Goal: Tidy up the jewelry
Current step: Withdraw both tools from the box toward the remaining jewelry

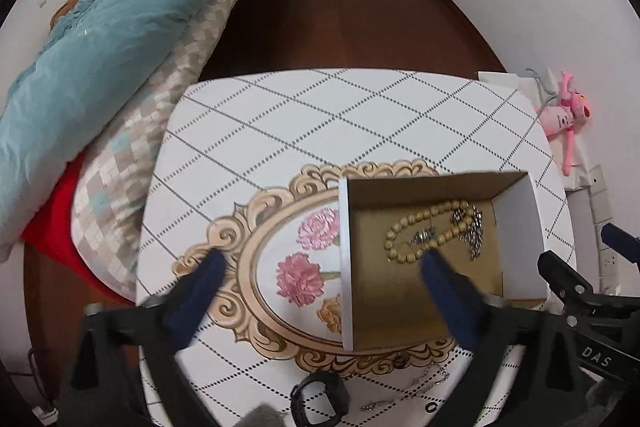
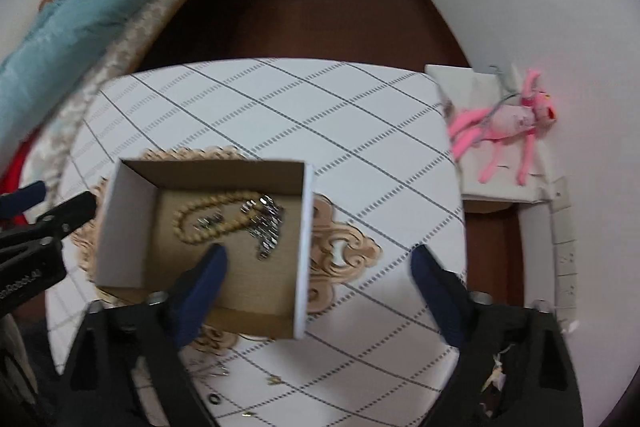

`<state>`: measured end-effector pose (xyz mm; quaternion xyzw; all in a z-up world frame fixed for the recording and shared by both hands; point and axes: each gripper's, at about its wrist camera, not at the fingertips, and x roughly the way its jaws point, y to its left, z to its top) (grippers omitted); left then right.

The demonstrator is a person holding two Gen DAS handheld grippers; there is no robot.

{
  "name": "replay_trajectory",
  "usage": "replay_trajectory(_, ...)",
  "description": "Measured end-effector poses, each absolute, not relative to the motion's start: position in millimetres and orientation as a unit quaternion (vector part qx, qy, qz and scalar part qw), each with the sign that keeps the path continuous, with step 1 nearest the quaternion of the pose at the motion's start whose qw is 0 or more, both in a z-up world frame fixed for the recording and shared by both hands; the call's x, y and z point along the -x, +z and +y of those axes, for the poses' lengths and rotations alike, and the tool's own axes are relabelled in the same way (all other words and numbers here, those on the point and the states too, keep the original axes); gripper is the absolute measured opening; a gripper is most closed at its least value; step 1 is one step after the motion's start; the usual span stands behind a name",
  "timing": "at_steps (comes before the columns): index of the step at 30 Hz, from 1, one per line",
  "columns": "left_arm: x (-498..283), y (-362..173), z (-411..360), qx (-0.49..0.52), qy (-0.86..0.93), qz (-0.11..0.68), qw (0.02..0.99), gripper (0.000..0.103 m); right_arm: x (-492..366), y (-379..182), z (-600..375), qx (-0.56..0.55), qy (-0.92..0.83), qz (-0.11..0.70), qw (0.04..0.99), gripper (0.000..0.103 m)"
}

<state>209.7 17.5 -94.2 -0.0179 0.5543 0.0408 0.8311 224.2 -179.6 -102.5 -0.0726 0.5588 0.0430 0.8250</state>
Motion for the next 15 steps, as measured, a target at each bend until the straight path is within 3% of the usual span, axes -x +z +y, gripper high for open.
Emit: replay_trajectory(15,-181.6,-109.8,11.4,0.029,0.053,0.554,0.83,0.103,-203.1,-115.4,-181.2,0.078,0.024,0.546,0.834,0.103)
